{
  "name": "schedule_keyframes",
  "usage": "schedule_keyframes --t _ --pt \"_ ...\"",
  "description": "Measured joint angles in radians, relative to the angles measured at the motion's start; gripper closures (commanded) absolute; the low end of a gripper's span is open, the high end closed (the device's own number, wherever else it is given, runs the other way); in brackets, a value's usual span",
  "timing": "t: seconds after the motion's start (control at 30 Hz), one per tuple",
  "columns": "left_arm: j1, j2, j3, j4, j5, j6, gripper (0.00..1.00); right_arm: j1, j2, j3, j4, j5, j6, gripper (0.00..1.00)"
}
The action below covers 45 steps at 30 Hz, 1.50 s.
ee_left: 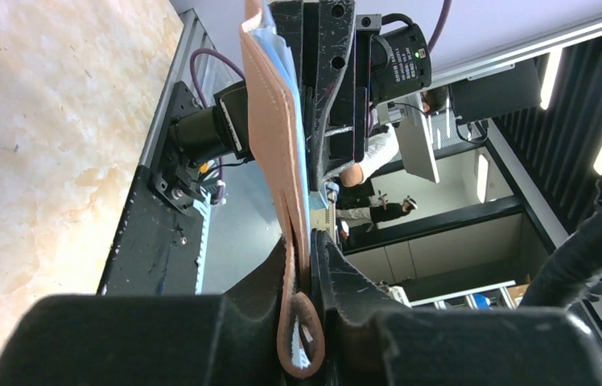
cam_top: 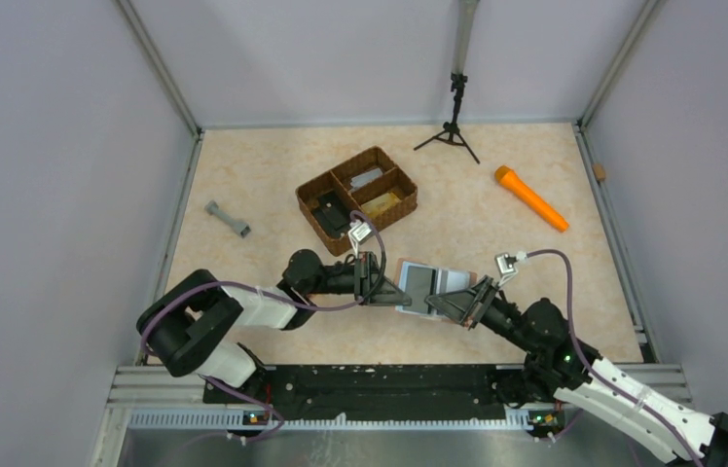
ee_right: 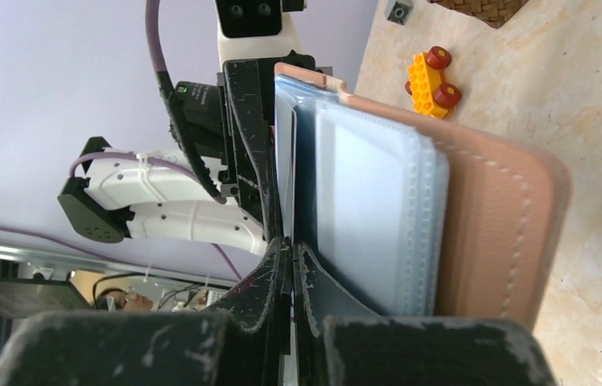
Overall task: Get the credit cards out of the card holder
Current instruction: Remove the credit card from the card holder.
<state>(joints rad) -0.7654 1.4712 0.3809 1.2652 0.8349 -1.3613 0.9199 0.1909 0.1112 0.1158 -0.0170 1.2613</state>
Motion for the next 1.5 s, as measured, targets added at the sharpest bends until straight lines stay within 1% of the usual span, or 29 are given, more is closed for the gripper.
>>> schedule_keyframes --t 0.07,0.13,0.17,0.2,0.23,0.27,0.37,0.4,0.47,0.5,0.53,0.57,0.6,0.63,0.67,0.93,1.0,1.17,1.23,1.27,1.33,1.43,1.5 --pt "0.001 0.000 0.000 0.004 0.004 -0.003 0.79 0.000 -0.002 0.000 0.003 0.003 0.004 1.00" --pt "0.005 0.000 0.000 0.015 0.007 -0.003 0.82 0.000 -0.002 0.000 0.004 0.013 0.007 1.00" --pt "0.005 0.000 0.000 0.016 0.008 -0.003 0.85 0.000 -0.002 0.000 0.005 0.016 0.007 1.00" --pt "0.005 0.000 0.000 0.016 0.010 -0.002 0.93 0.000 -0.002 0.000 0.005 0.017 0.007 1.00" --pt "0.005 0.000 -0.001 0.016 0.010 -0.003 1.00 0.000 -0.002 0.000 0.004 0.017 0.007 0.97" --pt "0.005 0.000 -0.003 0.016 0.010 -0.001 1.00 0.000 -0.002 0.000 0.004 0.017 0.007 0.94" --pt "0.005 0.000 -0.007 0.020 0.010 -0.002 1.00 0.000 -0.003 0.000 -0.001 0.016 0.005 0.76" --pt "0.005 -0.001 -0.009 0.022 0.010 -0.001 1.00 0.000 -0.006 0.000 -0.005 0.018 0.006 0.72" --pt "0.005 -0.001 -0.014 0.022 0.010 -0.002 1.00 0.000 -0.014 0.000 -0.008 0.023 0.003 0.67" --pt "0.005 -0.002 -0.016 0.022 0.010 -0.002 1.00 0.000 -0.016 0.000 -0.008 0.024 0.001 0.66" --pt "0.005 -0.002 -0.018 0.023 0.010 -0.002 1.00 0.000 -0.020 0.000 -0.009 0.024 -0.001 0.69" --pt "0.005 -0.003 -0.018 0.023 0.010 -0.002 1.00 0.000 -0.023 0.000 -0.009 0.024 -0.002 0.74" --pt "0.005 -0.003 -0.019 0.023 0.010 -0.002 1.00 0.000 -0.026 0.000 -0.010 0.025 -0.002 0.82" --pt "0.005 -0.003 -0.019 0.024 0.010 -0.002 1.00 0.000 -0.030 0.000 -0.011 0.027 -0.003 0.88" --pt "0.005 -0.003 -0.019 0.026 0.010 -0.002 1.00 0.000 -0.032 0.000 -0.011 0.029 -0.007 0.90" --pt "0.005 -0.016 -0.019 0.045 0.011 -0.002 1.00 0.000 -0.053 0.000 -0.013 0.047 -0.004 0.93" --pt "0.005 -0.016 -0.019 0.050 0.010 -0.002 1.00 0.000 -0.068 0.000 -0.014 0.052 -0.004 1.00" --pt "0.005 -0.016 -0.019 0.075 0.011 -0.006 1.00 0.000 -0.113 0.000 -0.036 0.073 -0.002 1.00" --pt "0.005 -0.016 -0.019 0.076 0.012 -0.009 1.00 0.000 -0.120 0.000 -0.038 0.076 -0.002 0.90" --pt "0.005 -0.016 -0.019 0.076 0.013 -0.010 1.00 0.000 -0.122 0.000 -0.038 0.076 -0.003 0.86" --pt "0.005 -0.016 -0.019 0.077 0.014 -0.014 1.00 0.000 -0.121 0.000 -0.038 0.076 0.000 0.83" --pt "0.005 -0.016 -0.019 0.082 0.014 -0.019 1.00 0.000 -0.108 0.000 -0.032 0.075 -0.002 0.81" --pt "0.005 -0.016 -0.019 0.086 0.014 -0.022 1.00 0.000 -0.089 0.000 -0.028 0.071 -0.003 0.85"
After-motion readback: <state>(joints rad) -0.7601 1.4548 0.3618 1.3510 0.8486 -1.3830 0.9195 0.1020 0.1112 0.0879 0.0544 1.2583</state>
